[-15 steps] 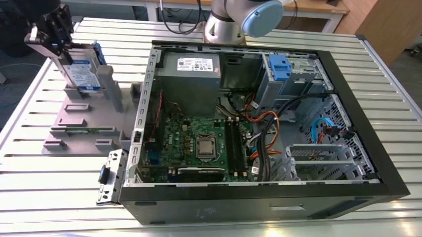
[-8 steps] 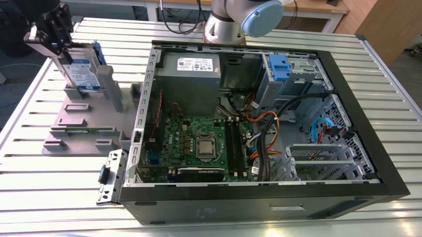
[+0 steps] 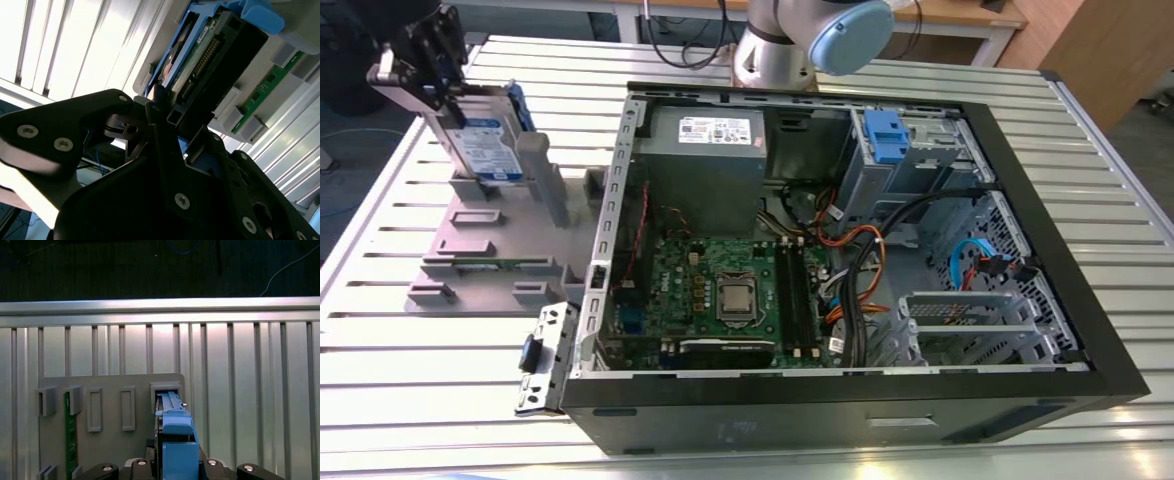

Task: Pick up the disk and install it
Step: 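Pick up the disk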

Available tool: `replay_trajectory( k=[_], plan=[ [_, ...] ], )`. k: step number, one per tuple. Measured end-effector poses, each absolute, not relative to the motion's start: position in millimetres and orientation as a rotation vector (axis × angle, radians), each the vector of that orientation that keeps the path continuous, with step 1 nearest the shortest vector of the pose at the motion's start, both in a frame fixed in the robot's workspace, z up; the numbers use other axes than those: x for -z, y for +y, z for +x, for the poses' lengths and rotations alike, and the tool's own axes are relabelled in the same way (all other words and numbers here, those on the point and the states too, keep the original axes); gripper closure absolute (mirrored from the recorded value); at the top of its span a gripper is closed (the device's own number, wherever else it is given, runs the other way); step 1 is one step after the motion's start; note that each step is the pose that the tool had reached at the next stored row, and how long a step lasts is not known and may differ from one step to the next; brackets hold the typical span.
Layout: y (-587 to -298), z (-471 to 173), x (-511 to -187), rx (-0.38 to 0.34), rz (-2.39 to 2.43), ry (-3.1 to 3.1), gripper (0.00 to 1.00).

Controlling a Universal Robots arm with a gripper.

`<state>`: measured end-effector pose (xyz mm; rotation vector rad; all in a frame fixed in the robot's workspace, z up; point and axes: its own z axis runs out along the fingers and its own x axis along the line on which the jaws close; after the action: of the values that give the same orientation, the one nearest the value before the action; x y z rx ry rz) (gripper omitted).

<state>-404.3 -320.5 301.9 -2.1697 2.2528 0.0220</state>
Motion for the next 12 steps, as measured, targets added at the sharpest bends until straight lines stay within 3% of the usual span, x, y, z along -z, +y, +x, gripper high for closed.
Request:
replay_trajectory(
  k=[12],
  plan=[
    [-320.5,-404.3,-304.7,-0.022,-2.170,2.253,0.64]
  ],
)
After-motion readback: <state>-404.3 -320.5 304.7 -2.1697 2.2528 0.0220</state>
